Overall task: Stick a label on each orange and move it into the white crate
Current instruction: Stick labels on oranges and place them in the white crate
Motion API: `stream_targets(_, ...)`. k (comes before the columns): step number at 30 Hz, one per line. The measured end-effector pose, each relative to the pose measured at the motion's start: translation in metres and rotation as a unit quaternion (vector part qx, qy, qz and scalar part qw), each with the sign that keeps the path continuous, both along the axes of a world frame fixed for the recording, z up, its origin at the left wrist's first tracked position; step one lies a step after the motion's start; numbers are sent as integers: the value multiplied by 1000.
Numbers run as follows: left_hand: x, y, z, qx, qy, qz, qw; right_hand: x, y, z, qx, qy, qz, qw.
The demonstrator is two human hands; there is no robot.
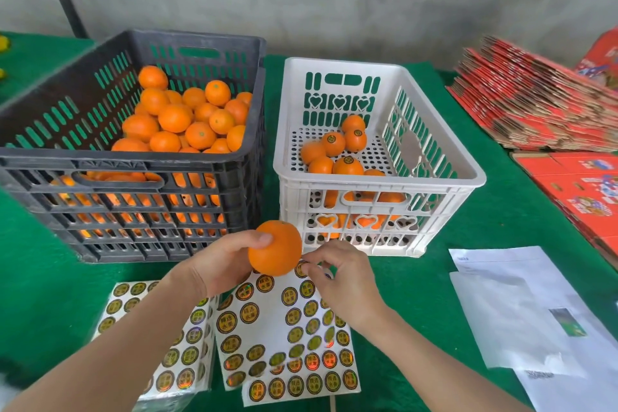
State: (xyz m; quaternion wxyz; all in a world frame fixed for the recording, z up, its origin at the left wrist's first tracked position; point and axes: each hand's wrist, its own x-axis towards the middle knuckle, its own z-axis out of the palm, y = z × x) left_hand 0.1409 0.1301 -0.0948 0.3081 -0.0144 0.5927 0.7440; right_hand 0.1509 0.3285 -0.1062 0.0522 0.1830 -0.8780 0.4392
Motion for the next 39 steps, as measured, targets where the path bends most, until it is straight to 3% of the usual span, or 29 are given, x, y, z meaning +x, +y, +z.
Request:
stream_targets(5, -1, -2, -4, -5, -23, -15, 1000, 4, 2, -1, 10, 27, 12, 999)
stream_targets(9, -3, -1, -5, -64, -13, -76, 995, 7, 6, -4, 14, 34, 18, 999)
stream_targets(13, -5, 1, -5, -150, 13, -145, 978, 4, 12, -4, -8, -12, -18, 1000)
stream_targets(17, -3, 8, -5, -204, 50, -132, 969, 1, 16, -1, -6, -71, -42, 997)
stream_targets(20, -2, 11, -6, -161, 71, -85, 981, -2, 18, 10, -46, -125, -57, 989)
stream_targets(23, 2, 10, -6, -23, 26, -13, 999, -6, 16, 28, -149, -182, -50, 971)
stream_targets(27, 9, 16, 1, 89, -4, 46, 995, -3, 11, 50, -248, -232, 5, 941)
stream_targets(33, 13, 30, 9, 181, -55, 105, 976, 4, -2, 57, -181, -186, 42, 965)
stream_targets(39, 18, 36, 16, 188, -57, 109, 974, 5, -4, 56, -103, -112, 42, 988)
